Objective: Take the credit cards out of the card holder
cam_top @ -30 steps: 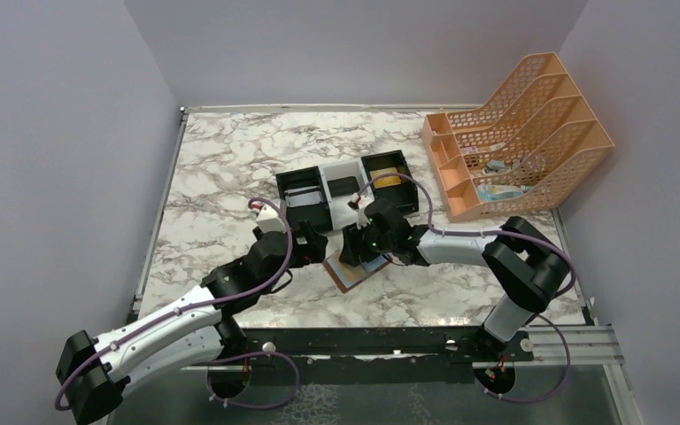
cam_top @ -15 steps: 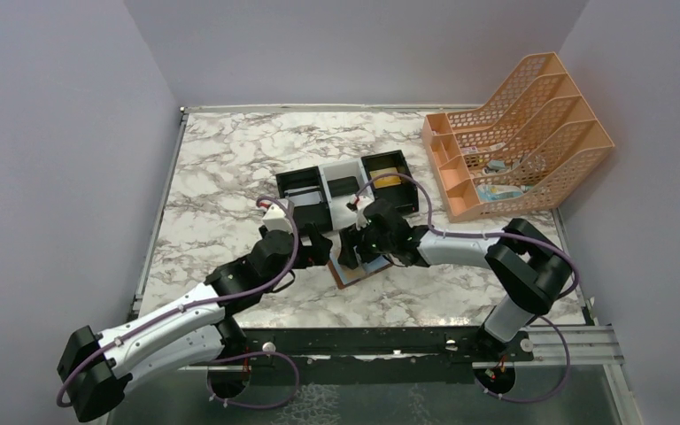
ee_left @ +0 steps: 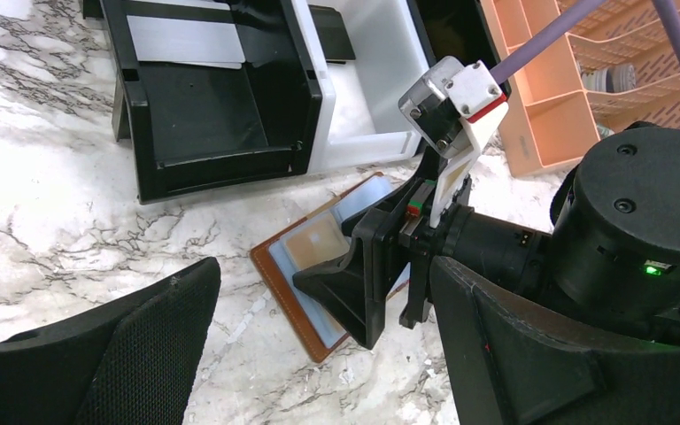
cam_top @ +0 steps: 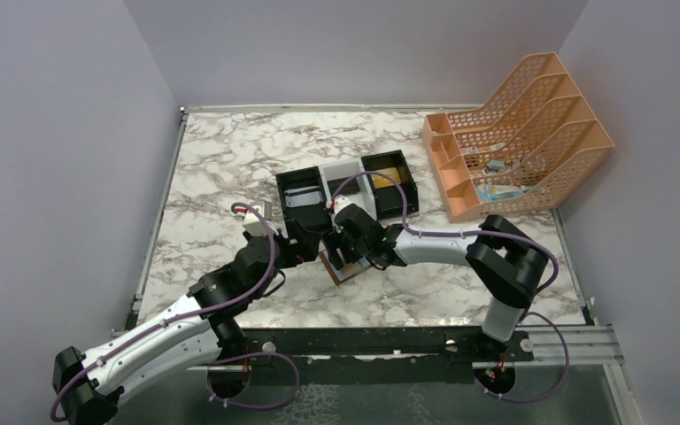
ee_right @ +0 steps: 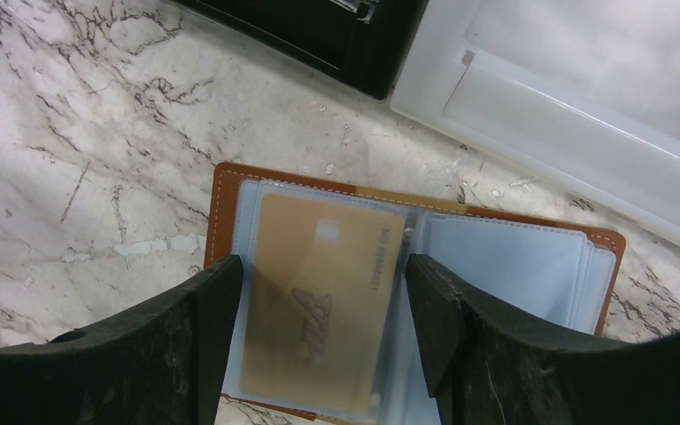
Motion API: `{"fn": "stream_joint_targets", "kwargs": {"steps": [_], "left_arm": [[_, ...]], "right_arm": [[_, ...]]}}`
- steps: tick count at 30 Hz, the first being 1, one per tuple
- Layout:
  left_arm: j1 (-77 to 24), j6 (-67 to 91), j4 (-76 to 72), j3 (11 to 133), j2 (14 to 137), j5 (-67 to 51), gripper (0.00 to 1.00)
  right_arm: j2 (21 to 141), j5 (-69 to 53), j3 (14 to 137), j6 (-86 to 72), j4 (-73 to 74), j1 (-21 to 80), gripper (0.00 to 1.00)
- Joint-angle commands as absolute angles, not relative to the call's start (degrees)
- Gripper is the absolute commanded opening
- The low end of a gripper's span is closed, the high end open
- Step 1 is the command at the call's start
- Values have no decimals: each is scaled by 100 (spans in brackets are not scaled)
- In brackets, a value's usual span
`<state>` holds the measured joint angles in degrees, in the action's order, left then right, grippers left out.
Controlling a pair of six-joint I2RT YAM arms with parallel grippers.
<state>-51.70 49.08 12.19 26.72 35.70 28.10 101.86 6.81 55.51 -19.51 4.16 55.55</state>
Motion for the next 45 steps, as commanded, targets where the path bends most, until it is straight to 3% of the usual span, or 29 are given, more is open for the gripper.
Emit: {"fn": "stream_joint_targets", "kwargs": {"steps": [1, 10, 14, 29, 34, 45], "left_arm": [[-5144, 4959, 1274, 2625, 3625, 2996, 91], [-5142, 4922, 1193, 2718, 4009, 2890, 91], [-5142, 4922, 1163, 2735, 4070, 2859, 91], [-5145, 3979, 324, 2703, 4778, 1845, 90], [-5143, 3535, -178, 2784, 5424, 1055, 85], [-5143, 2970, -979, 2747, 6198, -313, 71]], "right_arm": [[10476, 1101, 5583, -2194, 1215, 5550, 70], [10642, 1475, 5617, -2347, 1283, 5552, 70], [10597, 1432, 5585, -2453, 1177, 5554, 65], [9930, -587, 4602, -2664, -264, 4898, 56], [9958, -1200, 4373, -2784, -701, 4613, 56], [9989, -1374, 4305, -2804, -770, 4437, 56]]}}
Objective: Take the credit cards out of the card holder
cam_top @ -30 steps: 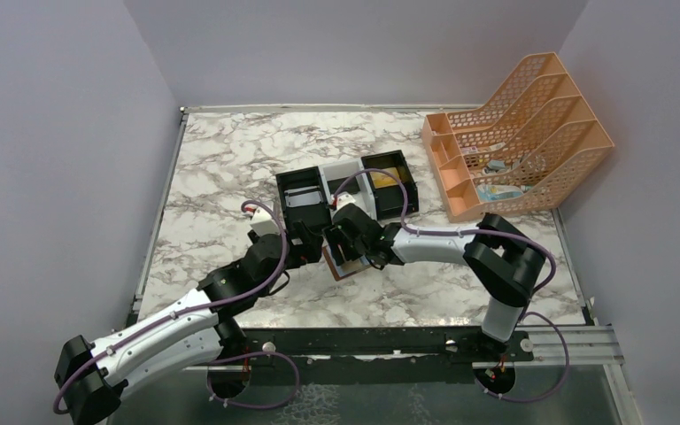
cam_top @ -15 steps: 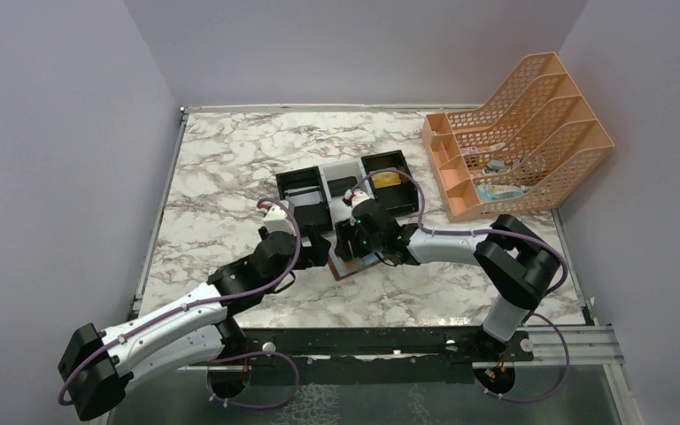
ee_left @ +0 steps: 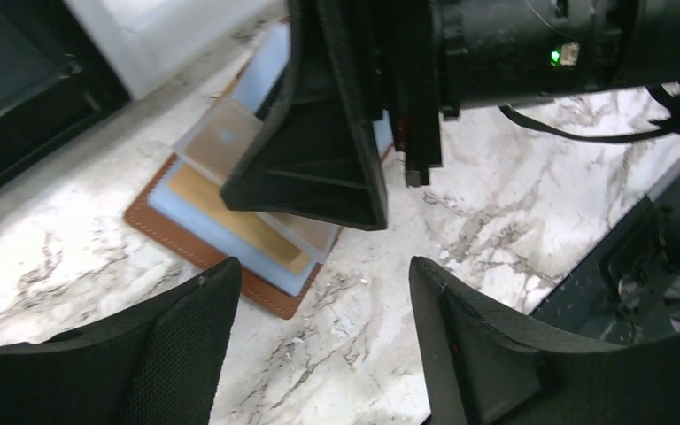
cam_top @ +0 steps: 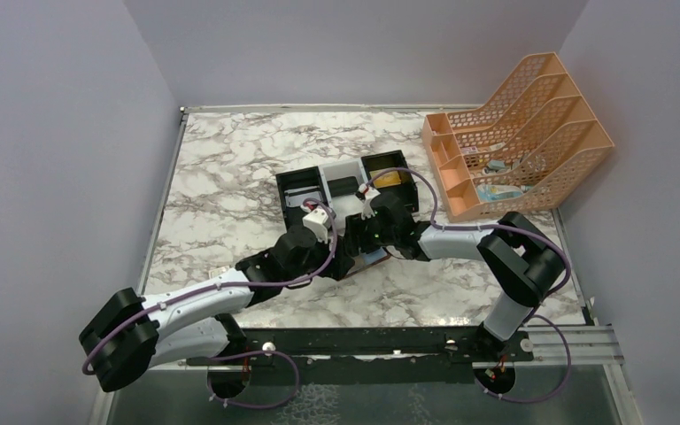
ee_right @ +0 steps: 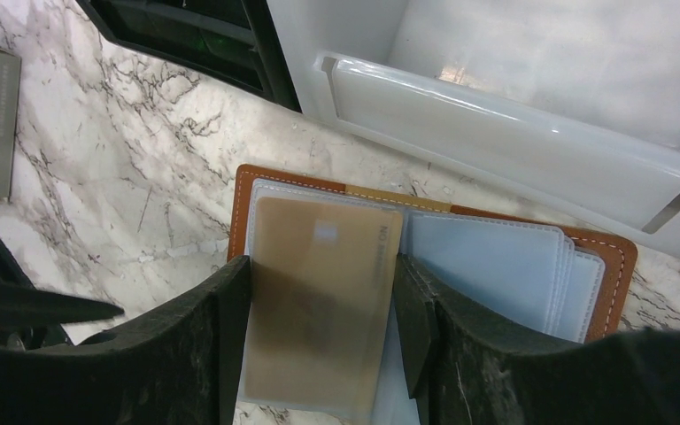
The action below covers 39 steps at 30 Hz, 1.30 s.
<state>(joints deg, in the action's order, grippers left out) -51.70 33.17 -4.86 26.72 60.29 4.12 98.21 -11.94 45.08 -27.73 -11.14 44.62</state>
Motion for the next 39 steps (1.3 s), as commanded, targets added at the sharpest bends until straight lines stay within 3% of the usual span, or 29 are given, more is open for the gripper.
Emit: {"fn": "stream_joint_targets", "kwargs": {"steps": [1, 9, 16, 39], "left_arm": [[-5135, 2955, -991, 2750, 6245, -371, 69], [-5144, 4174, -716, 2524, 6222, 317, 66], [-5148, 5734, -1938, 1764, 6035, 633, 62], [-5165, 6510, -3050, 1860, 7345, 1019, 53]], "right_arm": [[9988, -1379, 4310, -2804, -770, 4431, 56], [9965, -1358, 4292, -2848, -776, 4420, 56], [9990, -1425, 4281, -2971, -848, 4420, 56], [10062, -1521, 4251, -3065, -978, 4418, 56]]}}
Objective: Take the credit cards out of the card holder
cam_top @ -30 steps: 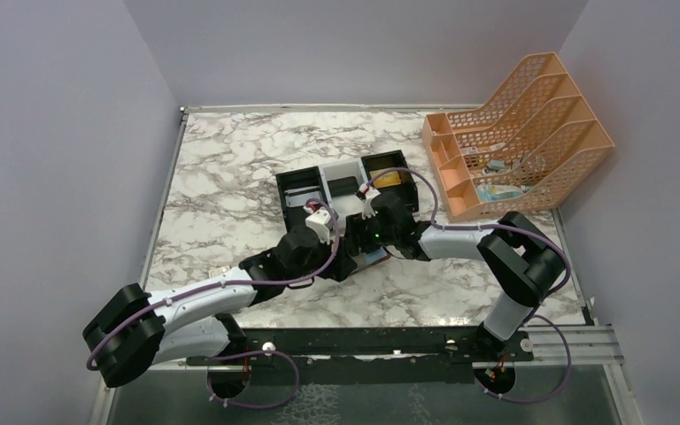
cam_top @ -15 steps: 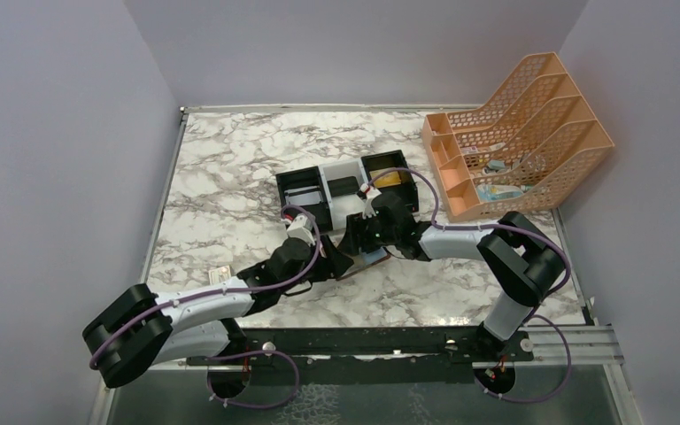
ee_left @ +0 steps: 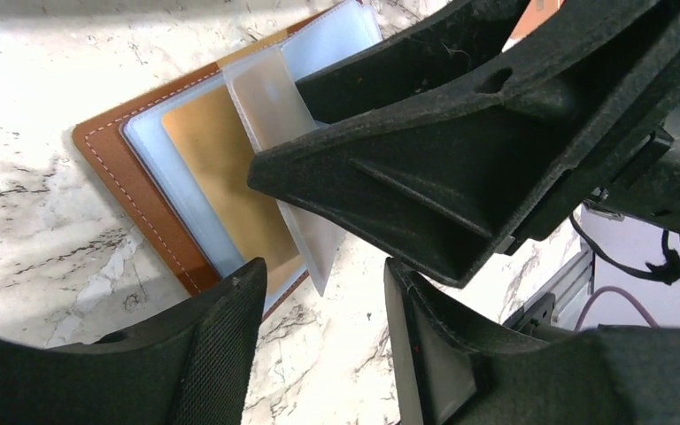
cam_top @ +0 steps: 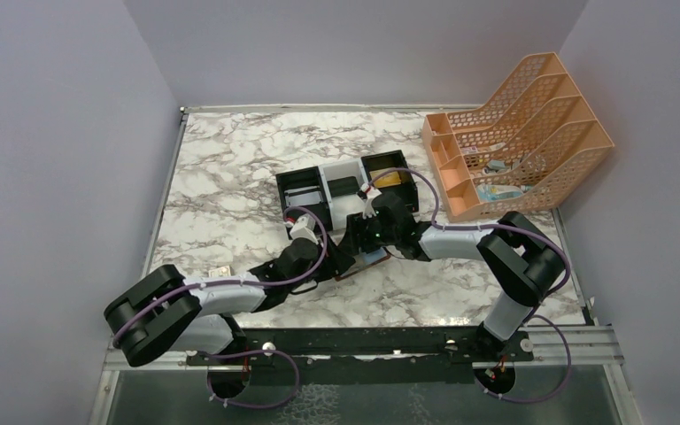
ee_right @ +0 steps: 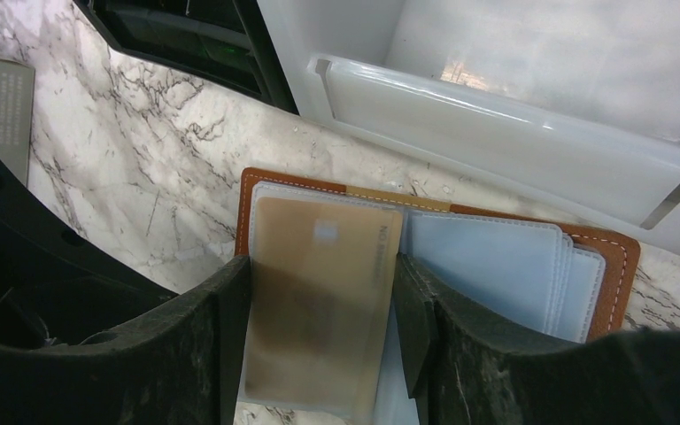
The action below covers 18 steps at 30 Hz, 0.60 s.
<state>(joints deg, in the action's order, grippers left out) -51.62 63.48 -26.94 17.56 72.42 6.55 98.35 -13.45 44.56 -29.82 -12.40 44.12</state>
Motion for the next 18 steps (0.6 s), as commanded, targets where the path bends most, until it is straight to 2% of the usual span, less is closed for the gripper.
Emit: {"fn": "stream_joint_targets", "kwargs": {"steps": [1, 6, 13, 18], "left_arm": [[-5161, 6524, -3070, 1882, 7406, 1080, 52], [-5168, 6552, -3342, 2009, 7857, 1103, 46], [-5170, 6422, -3845, 2048, 8192, 857, 24], [-5168, 6414, -3836, 1872, 8087, 870, 16]], "right_arm": [[10060, -1521, 4254, -3075, -996, 4421, 56], [10012, -1536, 4225, -3107, -1016, 4420, 56], [9796, -1583, 4138, -3094, -1058, 4421, 56], [9395, -1608, 4004, -3078, -1050, 4421, 64]]}}
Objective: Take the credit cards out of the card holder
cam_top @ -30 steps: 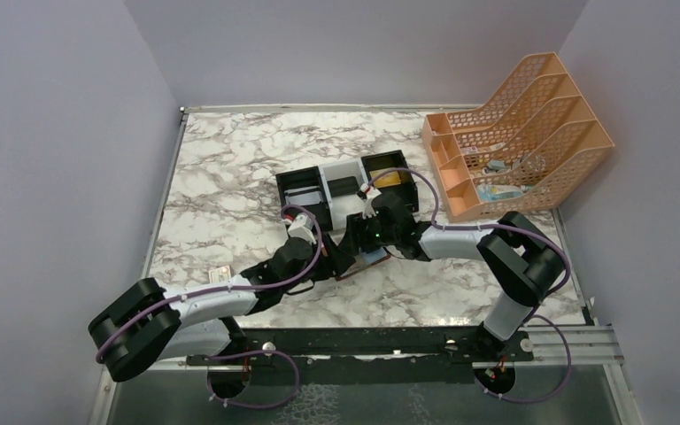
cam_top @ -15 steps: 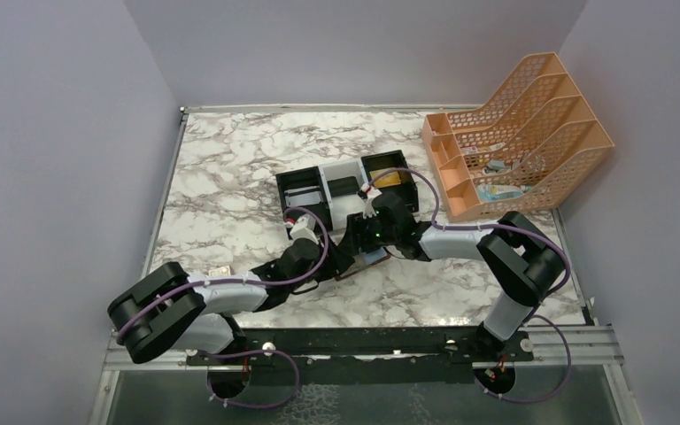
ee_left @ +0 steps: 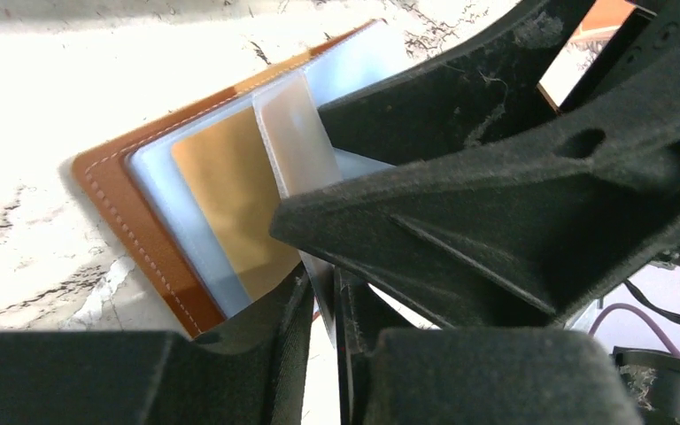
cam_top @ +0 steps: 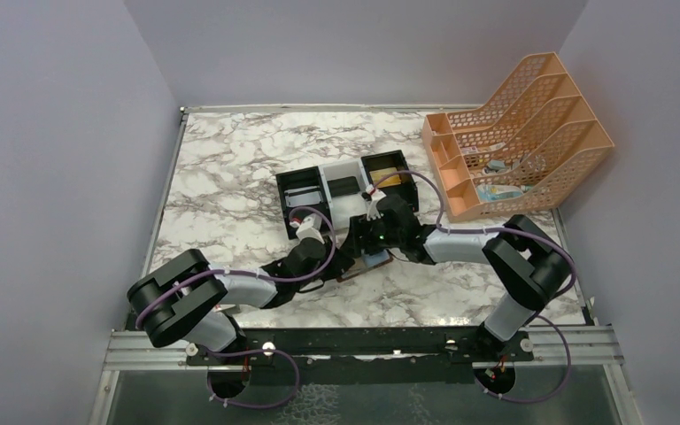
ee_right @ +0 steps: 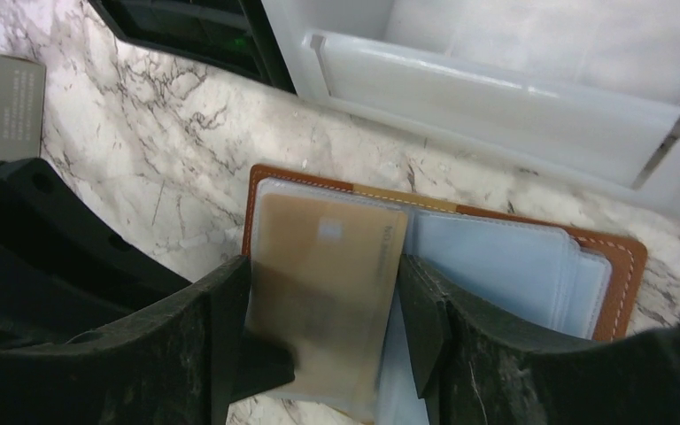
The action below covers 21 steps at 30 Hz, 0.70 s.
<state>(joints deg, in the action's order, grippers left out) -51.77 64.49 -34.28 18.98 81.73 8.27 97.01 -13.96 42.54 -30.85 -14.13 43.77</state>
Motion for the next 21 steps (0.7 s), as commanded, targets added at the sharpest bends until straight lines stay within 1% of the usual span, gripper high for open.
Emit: {"fn": "stream_joint_targets", "kwargs": {"steps": [1, 6, 9, 12, 14, 17, 19, 21], "left_arm": [[-5168, 6420, -3827, 1821, 8059, 859, 16], [-5168, 6380, -3636, 1544, 7745, 671, 15], [-5169, 6181, -3158, 1557, 7518, 568, 15], [-5168, 5777, -2135, 1889, 7282, 588, 15], [-5168, 5431, -1248, 2242, 7157, 799, 15], [-5177, 4946, 2, 2891, 7119, 1086, 15], [-5177, 4755, 331, 3091, 7118, 1084, 16], [-5184, 4693, 309, 3142, 7122, 962, 16]], "right_arm": [[9282, -1568, 3975, -3076, -1013, 4421, 66], [8490, -1148, 3824, -3034, -698, 4421, 74], [7980, -852, 3711, -3023, -501, 4420, 75], [7517, -450, 3605, -3061, -328, 4415, 76], [7248, -168, 3514, -3106, -280, 4404, 77], [6936, 274, 3351, -3209, -264, 4404, 81], [6765, 497, 3237, -3310, -304, 4383, 83], [6690, 616, 3123, -3411, -372, 4346, 84]]}}
